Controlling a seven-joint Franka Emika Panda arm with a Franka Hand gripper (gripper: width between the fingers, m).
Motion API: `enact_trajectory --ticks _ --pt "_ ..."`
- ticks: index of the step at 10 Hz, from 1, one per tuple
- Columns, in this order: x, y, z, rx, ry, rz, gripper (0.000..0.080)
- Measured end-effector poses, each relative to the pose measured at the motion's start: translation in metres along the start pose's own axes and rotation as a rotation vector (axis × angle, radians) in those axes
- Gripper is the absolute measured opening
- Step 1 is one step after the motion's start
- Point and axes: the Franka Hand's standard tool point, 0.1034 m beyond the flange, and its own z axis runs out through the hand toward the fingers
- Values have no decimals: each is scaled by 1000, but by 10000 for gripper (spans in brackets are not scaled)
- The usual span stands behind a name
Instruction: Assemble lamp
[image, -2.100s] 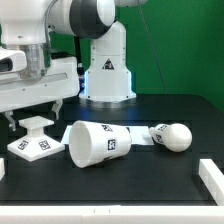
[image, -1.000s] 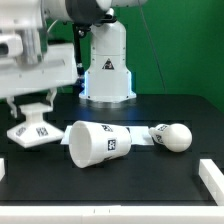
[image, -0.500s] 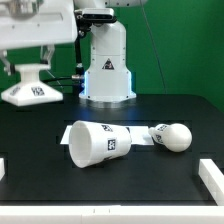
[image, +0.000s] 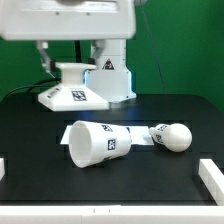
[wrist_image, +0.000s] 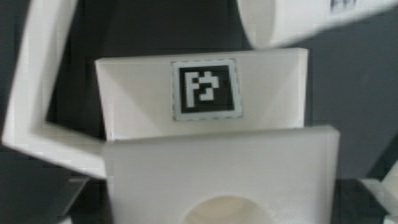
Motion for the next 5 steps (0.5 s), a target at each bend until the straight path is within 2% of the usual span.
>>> enact_trajectory --ticks 1,2,5 --pt "15 1 2 -5 -10 7 530" --pt "17 2 6 -6 -16 10 530" --pt "16 2 7 -6 -17 11 530"
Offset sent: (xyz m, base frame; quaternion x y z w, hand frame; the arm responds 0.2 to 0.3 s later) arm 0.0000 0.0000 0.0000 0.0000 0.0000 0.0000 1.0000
